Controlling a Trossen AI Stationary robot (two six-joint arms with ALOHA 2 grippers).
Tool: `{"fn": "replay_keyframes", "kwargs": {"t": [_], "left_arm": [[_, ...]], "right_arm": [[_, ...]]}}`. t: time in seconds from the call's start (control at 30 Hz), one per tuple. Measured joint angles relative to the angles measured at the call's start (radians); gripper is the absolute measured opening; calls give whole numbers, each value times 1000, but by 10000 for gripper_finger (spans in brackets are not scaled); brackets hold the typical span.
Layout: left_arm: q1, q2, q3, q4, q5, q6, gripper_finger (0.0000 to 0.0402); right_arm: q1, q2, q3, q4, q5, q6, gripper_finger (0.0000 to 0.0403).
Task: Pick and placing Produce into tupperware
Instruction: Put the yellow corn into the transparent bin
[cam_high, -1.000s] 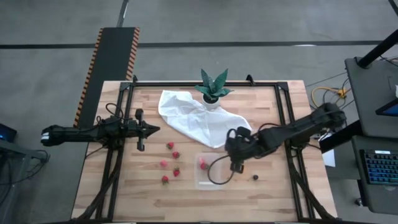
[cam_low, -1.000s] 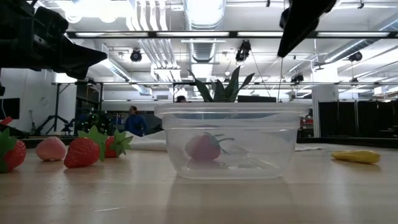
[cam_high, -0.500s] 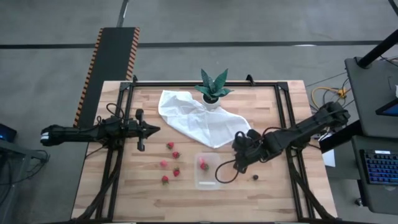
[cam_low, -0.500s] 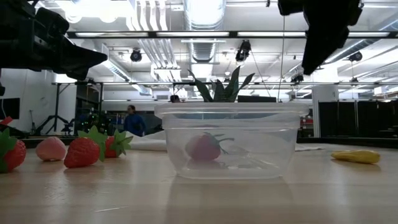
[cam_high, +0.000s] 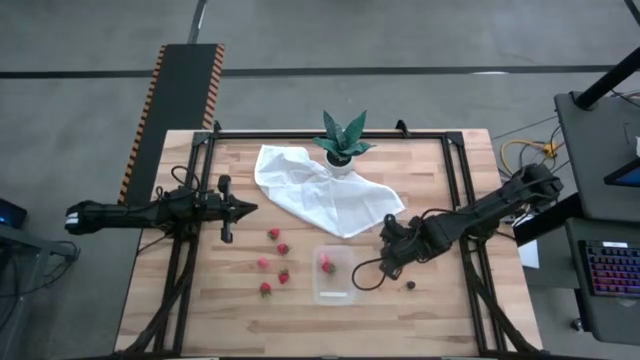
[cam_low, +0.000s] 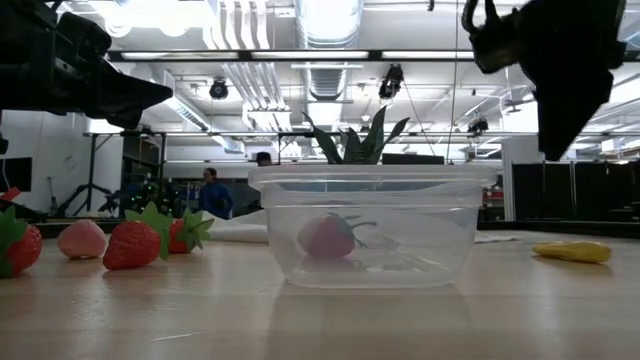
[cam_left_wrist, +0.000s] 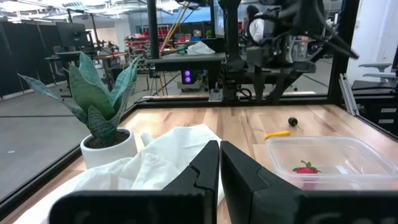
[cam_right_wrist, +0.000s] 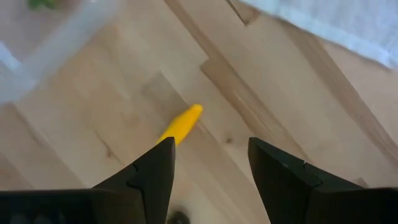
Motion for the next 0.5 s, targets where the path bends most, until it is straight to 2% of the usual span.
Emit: {"fn": "replay_keyframes", "kwargs": {"t": [0.5], "left_arm": [[0, 0, 0, 0, 0, 0, 0]], "right_arm": [[0, 1, -38, 4, -3, 88, 196]]}}
